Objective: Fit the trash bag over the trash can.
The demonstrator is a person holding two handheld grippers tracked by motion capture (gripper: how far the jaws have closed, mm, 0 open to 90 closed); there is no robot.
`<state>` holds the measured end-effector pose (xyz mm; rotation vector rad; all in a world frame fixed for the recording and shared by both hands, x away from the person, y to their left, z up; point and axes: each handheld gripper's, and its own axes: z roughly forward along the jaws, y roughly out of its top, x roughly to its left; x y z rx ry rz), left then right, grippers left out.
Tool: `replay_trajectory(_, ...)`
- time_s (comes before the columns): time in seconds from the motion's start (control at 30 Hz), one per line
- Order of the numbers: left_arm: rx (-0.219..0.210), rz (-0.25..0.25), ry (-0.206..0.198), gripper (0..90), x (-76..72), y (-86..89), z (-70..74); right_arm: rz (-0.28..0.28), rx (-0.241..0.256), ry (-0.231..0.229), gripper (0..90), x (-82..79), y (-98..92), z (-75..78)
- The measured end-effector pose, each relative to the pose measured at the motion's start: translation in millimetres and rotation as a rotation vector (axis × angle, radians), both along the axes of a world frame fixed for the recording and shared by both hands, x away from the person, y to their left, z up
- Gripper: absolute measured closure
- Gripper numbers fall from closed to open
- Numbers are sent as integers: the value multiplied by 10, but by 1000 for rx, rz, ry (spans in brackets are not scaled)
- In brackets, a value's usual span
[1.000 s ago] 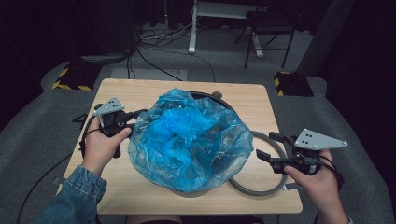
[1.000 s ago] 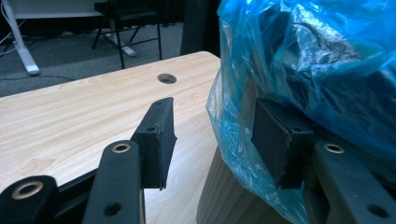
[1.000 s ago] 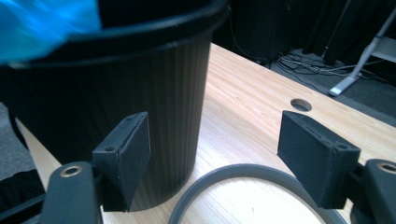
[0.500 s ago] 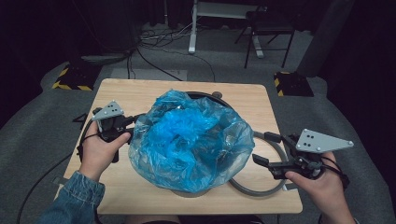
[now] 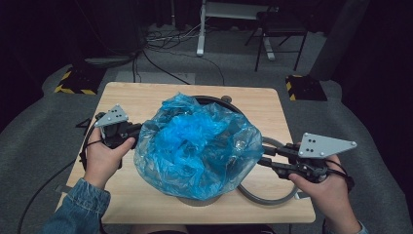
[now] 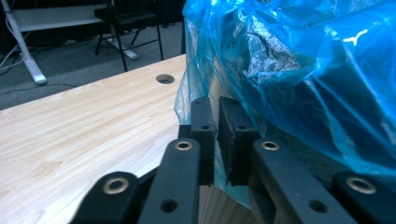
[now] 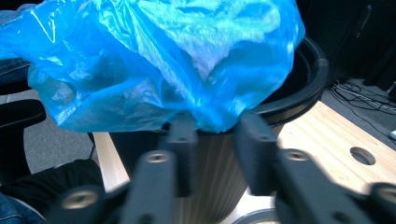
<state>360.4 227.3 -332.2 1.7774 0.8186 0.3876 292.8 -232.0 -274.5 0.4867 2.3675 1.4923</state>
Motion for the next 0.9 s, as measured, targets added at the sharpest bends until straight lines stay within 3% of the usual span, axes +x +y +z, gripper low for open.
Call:
replay_trajectory(0.07, 9, 3, -1, 884, 3, 5, -7, -10, -10, 2, 850, 5, 10, -7)
replay_trajectory(0.17, 26, 6, 2, 900, 13, 15, -26, -27, -8, 4, 891, 22, 3, -18)
replay_trajectory(0.47, 49, -6, 15, 900, 14, 13, -95, -96, -56, 33, 900, 146, -82, -168)
replay_trajectory(0.73, 84, -1, 63, 900, 53, 29, -240, -106, -67, 74, 900, 230, -91, -321)
replay_trajectory(0.9, 42, 15, 58, 900, 42, 91, -255, -120, -79, 81, 900, 279, -79, -382)
